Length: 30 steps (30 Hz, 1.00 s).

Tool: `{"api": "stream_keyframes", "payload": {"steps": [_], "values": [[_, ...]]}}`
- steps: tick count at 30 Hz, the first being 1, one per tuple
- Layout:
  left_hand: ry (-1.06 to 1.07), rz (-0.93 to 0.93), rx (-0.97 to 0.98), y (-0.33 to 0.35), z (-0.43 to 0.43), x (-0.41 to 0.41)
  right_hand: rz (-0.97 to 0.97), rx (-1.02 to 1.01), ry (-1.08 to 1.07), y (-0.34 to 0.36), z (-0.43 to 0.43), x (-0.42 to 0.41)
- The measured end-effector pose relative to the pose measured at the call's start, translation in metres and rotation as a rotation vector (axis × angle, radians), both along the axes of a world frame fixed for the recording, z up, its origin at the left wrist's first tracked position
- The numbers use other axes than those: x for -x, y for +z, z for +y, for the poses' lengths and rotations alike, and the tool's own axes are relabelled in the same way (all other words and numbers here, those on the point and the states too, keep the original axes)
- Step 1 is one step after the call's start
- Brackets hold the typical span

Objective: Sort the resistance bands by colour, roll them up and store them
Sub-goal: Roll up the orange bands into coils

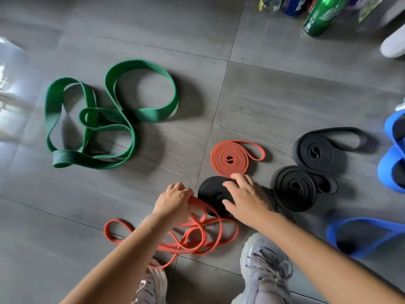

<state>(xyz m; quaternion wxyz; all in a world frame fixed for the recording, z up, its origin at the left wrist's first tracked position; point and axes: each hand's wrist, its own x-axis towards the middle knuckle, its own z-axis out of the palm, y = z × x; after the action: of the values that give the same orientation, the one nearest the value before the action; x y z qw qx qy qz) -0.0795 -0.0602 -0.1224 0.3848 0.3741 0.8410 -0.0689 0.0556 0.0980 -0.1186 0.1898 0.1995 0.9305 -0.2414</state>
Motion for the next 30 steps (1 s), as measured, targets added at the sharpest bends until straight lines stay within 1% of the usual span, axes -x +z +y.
{"api": "stream_keyframes", "payload": {"steps": [3, 6, 9, 13, 17, 19, 21, 24, 26, 30], "values": [[0.063, -0.144, 0.023, 0.028, -0.006, 0.0, -0.053, 0.022, 0.049, 0.031, 0.002, -0.017], [0.049, -0.173, 0.027, 0.062, -0.017, -0.007, -0.077, 0.027, 0.045, 0.07, 0.005, -0.033], [0.102, -0.182, -0.01, 0.102, -0.029, -0.022, -0.061, 0.051, 0.02, 0.112, 0.004, -0.046], [0.167, -0.107, -0.116, 0.15, -0.049, -0.039, -0.034, -0.001, 0.055, 0.173, 0.009, -0.054], [0.147, 0.0, -0.207, 0.204, -0.075, -0.047, -0.001, -0.069, 0.045, 0.243, 0.02, -0.055], [0.144, 0.022, -0.305, 0.237, -0.083, -0.05, -0.004, -0.122, 0.009, 0.282, 0.024, -0.059], [0.161, 0.009, -0.437, 0.273, -0.087, -0.052, 0.006, -0.115, -0.039, 0.322, 0.022, -0.064], [0.178, -0.014, -0.609, 0.332, -0.088, -0.057, 0.111, -0.056, -0.078, 0.368, 0.0, -0.065], [0.176, -0.061, -0.723, 0.368, -0.085, -0.065, 0.19, 0.028, -0.072, 0.385, -0.027, -0.061], [0.285, -0.176, -0.942, 0.428, -0.081, -0.083, 0.288, 0.415, -0.055, 0.395, -0.088, -0.061]]}}
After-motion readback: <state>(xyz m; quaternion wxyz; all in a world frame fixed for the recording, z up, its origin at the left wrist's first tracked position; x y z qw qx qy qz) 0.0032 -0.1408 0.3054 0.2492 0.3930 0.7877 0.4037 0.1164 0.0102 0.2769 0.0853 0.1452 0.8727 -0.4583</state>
